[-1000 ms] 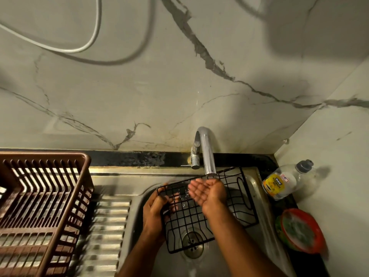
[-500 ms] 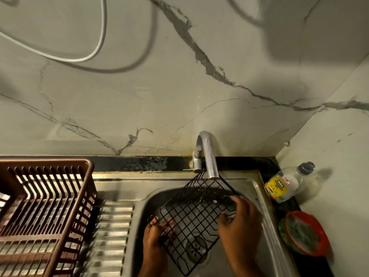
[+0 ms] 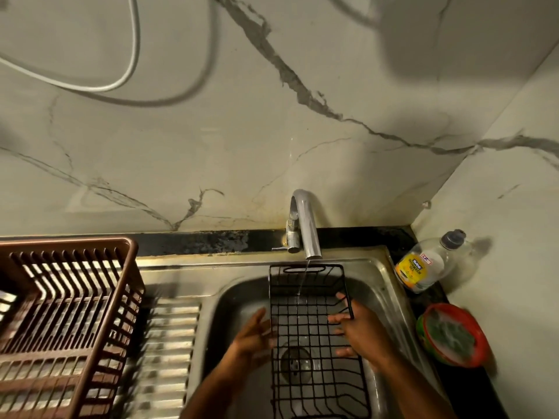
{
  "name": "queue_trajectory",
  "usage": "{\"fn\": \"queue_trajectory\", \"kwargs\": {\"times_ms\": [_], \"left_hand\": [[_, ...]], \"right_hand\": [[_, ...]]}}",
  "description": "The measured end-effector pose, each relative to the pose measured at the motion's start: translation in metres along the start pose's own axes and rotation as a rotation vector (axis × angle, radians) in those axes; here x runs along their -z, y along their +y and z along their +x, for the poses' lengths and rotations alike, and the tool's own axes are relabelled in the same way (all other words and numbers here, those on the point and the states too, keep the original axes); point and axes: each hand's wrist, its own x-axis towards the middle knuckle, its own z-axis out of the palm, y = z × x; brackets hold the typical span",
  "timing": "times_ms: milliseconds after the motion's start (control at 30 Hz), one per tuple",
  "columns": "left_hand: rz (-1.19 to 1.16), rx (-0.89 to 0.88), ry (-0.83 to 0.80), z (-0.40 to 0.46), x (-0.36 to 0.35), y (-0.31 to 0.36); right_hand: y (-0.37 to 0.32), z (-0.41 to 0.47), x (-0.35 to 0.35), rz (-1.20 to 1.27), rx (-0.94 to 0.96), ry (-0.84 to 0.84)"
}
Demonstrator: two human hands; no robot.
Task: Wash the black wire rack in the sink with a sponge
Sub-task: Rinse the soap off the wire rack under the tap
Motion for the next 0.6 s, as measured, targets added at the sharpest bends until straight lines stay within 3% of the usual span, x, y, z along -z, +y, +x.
{"fn": "queue_trajectory", "kwargs": {"times_ms": [100,233,267,333,367,400,467,533,600], "left_hand": [[0.049,-0.065,-0.036,0.006,-0.022,0.022],[-0.003,-0.122,0.148,0.016,-0.049,0.032],[-0.035,-0.141,0.187,0.018,-0.053,0.031],[-0.084,-0.157,0.245,0.020,-0.057,0.031],[-0.100,-0.163,0.269,0.018,-0.059,0.032],[-0.124,-0.172,0.289,0.018,-0.061,0.033],[-0.202,-0.188,0.290,0.016,-0.061,0.036],[-0.256,-0.190,0.259,0.017,-0.057,0.033],[-0.280,-0.194,0.224,0.019,-0.056,0.027]], "right_hand": [[-0.005,0.006,0.001,-0.122,0.055,-0.019],[-0.009,0.014,0.005,-0.279,0.140,0.018],[-0.011,0.012,0.005,-0.422,0.187,0.093],[-0.011,0.004,0.002,-0.770,0.372,0.466],[-0.013,-0.005,-0.003,-0.820,0.529,0.634],[-0.014,-0.016,-0.011,-0.763,0.706,0.712],[-0.017,-0.033,-0.035,-0.478,0.818,0.490],[-0.019,-0.031,-0.060,-0.083,0.493,0.119],[-0.021,-0.009,-0.069,0.473,0.122,-0.043]]}}
